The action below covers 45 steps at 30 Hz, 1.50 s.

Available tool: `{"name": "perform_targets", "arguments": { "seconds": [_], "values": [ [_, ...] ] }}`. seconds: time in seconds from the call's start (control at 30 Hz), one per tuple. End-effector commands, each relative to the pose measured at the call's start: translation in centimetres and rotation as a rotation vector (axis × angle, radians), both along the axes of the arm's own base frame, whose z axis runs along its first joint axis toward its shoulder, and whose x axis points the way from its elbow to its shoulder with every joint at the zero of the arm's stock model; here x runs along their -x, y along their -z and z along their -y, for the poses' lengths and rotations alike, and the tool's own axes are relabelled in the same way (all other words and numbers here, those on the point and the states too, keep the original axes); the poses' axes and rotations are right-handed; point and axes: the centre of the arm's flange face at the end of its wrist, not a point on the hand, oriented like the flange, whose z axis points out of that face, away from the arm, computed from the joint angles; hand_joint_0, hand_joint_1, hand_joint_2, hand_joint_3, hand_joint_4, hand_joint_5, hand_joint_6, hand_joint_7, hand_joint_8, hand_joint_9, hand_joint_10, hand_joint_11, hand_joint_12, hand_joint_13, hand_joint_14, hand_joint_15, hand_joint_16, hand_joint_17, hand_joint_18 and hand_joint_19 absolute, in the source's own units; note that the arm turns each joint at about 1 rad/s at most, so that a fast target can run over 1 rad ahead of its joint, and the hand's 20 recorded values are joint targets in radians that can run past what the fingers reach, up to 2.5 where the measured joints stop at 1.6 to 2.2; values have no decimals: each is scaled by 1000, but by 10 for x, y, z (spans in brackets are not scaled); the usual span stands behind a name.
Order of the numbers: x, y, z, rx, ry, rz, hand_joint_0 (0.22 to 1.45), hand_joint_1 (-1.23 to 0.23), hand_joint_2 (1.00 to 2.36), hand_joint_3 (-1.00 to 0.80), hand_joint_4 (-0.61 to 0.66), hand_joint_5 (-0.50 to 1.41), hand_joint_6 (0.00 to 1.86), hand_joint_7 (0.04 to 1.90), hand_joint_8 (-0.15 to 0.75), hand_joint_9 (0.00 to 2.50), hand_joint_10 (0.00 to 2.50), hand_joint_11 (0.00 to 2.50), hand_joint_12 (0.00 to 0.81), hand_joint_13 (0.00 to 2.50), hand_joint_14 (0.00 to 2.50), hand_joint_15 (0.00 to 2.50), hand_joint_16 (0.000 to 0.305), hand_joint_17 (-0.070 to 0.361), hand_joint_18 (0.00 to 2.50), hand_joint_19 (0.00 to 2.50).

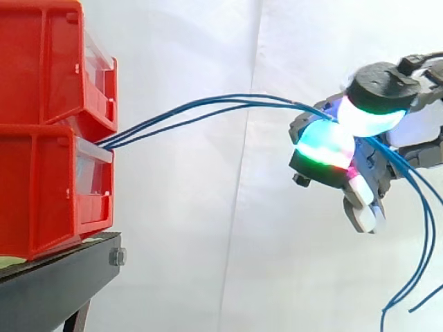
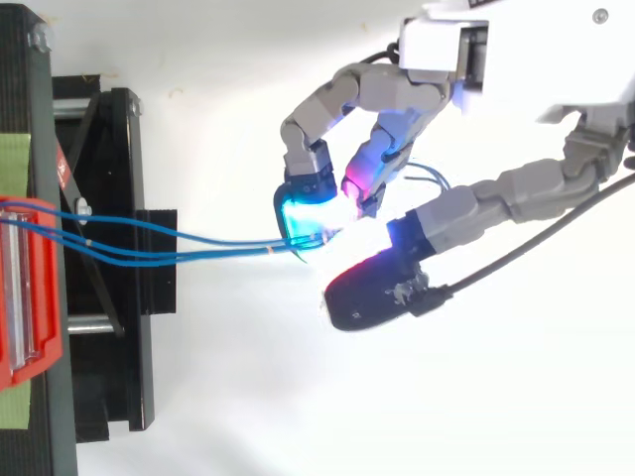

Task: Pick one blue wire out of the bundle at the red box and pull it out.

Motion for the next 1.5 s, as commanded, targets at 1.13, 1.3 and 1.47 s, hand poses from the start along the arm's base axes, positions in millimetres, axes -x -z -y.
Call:
{"name": "perform_targets", "arguments": {
  "seconds": [1.13, 1.3, 1.47],
  "values": [
    [-2, -50, 9, -11, 19, 1, 526, -698, 1000, -500, 209, -148, 922, 1096, 378, 949, 11, 515, 454, 1003, 14, 399, 61, 137, 924, 496],
    [-1, -54, 9, -11, 19, -10, 535, -509, 1000, -500, 207, -133, 907, 1156, 389, 1001, 9, 508, 452, 1014, 13, 405, 60, 136, 921, 519],
    [-1, -54, 9, -11, 19, -11, 579, -561, 1008, -398, 201, -125, 907, 1189, 385, 1011, 10, 513, 446, 1021, 15, 409, 58, 130, 917, 513]
  ]
}}
